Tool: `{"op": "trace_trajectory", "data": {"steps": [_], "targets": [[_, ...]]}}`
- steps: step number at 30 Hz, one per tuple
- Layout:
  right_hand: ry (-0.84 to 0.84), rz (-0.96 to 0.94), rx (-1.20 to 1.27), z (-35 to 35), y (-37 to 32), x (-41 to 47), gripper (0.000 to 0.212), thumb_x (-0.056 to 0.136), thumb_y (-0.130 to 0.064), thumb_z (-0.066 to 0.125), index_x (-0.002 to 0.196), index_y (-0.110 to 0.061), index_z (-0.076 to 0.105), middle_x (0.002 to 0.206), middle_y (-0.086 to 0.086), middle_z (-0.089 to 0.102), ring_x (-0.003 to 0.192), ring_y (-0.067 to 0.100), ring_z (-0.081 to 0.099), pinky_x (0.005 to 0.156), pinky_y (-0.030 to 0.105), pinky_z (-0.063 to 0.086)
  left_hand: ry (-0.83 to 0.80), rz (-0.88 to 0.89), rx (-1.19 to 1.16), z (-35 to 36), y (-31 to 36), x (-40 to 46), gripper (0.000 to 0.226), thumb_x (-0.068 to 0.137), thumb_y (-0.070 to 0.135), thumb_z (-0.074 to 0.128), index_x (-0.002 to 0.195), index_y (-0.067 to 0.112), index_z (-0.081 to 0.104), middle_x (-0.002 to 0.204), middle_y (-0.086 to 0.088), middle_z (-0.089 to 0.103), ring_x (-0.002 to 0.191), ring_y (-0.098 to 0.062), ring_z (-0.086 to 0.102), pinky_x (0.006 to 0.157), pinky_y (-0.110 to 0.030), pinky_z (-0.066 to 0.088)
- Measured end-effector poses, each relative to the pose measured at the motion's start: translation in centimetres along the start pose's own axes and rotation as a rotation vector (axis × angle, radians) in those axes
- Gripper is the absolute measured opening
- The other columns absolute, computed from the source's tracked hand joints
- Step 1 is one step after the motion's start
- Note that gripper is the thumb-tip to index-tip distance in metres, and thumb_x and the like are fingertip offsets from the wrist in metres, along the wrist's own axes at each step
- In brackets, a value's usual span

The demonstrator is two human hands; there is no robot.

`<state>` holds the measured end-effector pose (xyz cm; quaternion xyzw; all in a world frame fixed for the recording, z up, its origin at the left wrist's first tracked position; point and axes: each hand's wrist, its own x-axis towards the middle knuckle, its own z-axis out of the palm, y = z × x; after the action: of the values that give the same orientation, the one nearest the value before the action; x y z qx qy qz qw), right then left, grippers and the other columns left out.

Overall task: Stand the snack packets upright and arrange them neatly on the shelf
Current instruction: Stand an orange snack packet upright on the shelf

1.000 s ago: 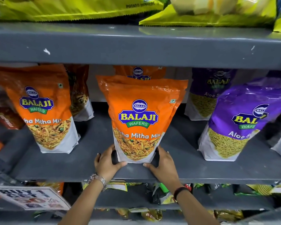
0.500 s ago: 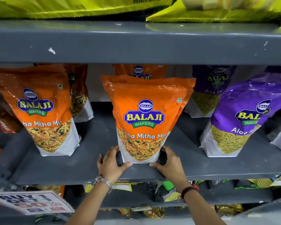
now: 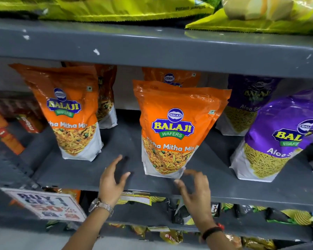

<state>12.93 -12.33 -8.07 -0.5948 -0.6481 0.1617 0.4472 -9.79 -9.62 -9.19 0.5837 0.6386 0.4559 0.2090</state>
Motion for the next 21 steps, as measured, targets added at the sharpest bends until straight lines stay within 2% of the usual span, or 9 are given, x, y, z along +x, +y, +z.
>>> {"op": "trace_trajectory", "data": {"steps": [2, 5, 7, 9, 11, 14, 16, 19, 21], "targets": [[-0.059, -0.121, 0.008, 1.3, -1.6, -0.1, 0.037, 0.084, -0.056, 0.042, 0.097, -0.022, 0.051, 0.094, -0.009, 0.053, 0.091, 0.0, 0.041, 0.082, -0.005, 0.025, 0.116, -0.016, 0.008, -2.0, -0.6, -0.1, 0.05, 0.076, 0.012, 0.066, 0.122, 0.005, 0.046, 0.128, -0.019, 0.054, 0.119, -0.032, 0.049, 0.1, -0.048, 0.04], [-0.175, -0.259, 0.067, 4.4, -4.3, 0.0, 0.029, 0.087, -0.047, 0.043, 0.1, -0.022, 0.051, 0.094, -0.002, 0.061, 0.094, 0.007, 0.047, 0.087, 0.003, 0.029, 0.213, -0.045, 0.037, -5.3, -1.6, 0.4, 0.052, 0.074, 0.019, 0.064, 0.119, 0.001, 0.047, 0.124, -0.024, 0.055, 0.117, -0.038, 0.049, 0.098, -0.045, 0.039], [-0.274, -0.264, 0.118, 7.0, -6.1, 0.2, 0.032, 0.087, -0.048, 0.042, 0.105, -0.023, 0.051, 0.099, 0.002, 0.062, 0.098, 0.008, 0.047, 0.089, 0.012, 0.033, 0.257, -0.094, 0.055, -7.5, -2.6, 1.1, 0.059, 0.071, 0.029, 0.058, 0.12, 0.0, 0.045, 0.126, -0.025, 0.052, 0.119, -0.04, 0.046, 0.1, -0.051, 0.038], [-0.36, -0.216, 0.147, 10.0, -8.2, 0.9, 0.048, 0.084, -0.056, 0.034, 0.115, -0.022, 0.05, 0.111, 0.008, 0.061, 0.107, 0.008, 0.043, 0.093, 0.015, 0.03, 0.29, -0.151, 0.079, -9.8, -4.0, 2.2, 0.071, 0.067, 0.037, 0.059, 0.124, -0.001, 0.04, 0.13, -0.027, 0.047, 0.122, -0.041, 0.042, 0.102, -0.055, 0.036], [-0.429, -0.135, 0.144, 12.6, -9.7, 2.1, 0.057, 0.084, -0.052, 0.04, 0.129, -0.019, 0.039, 0.131, 0.009, 0.05, 0.124, 0.012, 0.036, 0.099, 0.015, 0.025, 0.259, -0.207, 0.11, -11.2, -5.4, 3.4, 0.083, 0.064, 0.03, 0.071, 0.13, -0.003, 0.032, 0.137, -0.029, 0.038, 0.128, -0.042, 0.035, 0.106, -0.055, 0.031], [-0.544, 0.005, 0.165, 17.0, -11.3, 4.1, 0.075, 0.083, -0.03, 0.061, 0.141, -0.017, 0.016, 0.151, 0.004, 0.023, 0.139, 0.018, 0.017, 0.111, 0.025, 0.016, 0.14, -0.255, 0.139, -12.6, -7.4, 5.3, 0.095, 0.064, 0.008, 0.077, 0.136, -0.002, 0.016, 0.148, -0.024, 0.022, 0.138, -0.037, 0.019, 0.113, -0.048, 0.018], [-0.6, 0.076, 0.169, 19.4, -12.2, 5.3, 0.095, 0.073, -0.036, 0.071, 0.142, -0.019, 0.007, 0.154, 0.004, 0.015, 0.141, 0.019, 0.012, 0.116, 0.034, 0.015, 0.071, -0.259, 0.111, -13.0, -8.4, 6.3, 0.101, 0.065, 0.008, 0.075, 0.138, 0.002, 0.006, 0.151, -0.018, 0.012, 0.14, -0.032, 0.011, 0.115, -0.044, 0.013], [-0.581, 0.134, 0.289, 22.5, -11.5, 6.7, 0.114, 0.05, -0.061, 0.076, 0.139, -0.031, 0.012, 0.151, -0.002, 0.027, 0.138, 0.017, 0.025, 0.112, 0.05, 0.03, 0.004, -0.281, 0.023, -13.4, -9.8, 8.4, 0.104, 0.067, 0.009, 0.074, 0.139, 0.006, 0.0, 0.153, -0.016, 0.008, 0.141, -0.03, 0.008, 0.116, -0.047, 0.013], [-0.57, 0.138, 0.311, 23.6, -11.0, 7.1, 0.106, 0.049, -0.056, 0.079, 0.135, -0.034, 0.021, 0.145, -0.004, 0.037, 0.133, 0.015, 0.035, 0.107, 0.049, 0.037, -0.07, -0.298, -0.045, -13.4, -10.3, 9.4, 0.105, 0.065, 0.014, 0.076, 0.14, 0.013, 0.002, 0.152, -0.013, 0.014, 0.14, -0.031, 0.014, 0.115, -0.053, 0.016]]}}
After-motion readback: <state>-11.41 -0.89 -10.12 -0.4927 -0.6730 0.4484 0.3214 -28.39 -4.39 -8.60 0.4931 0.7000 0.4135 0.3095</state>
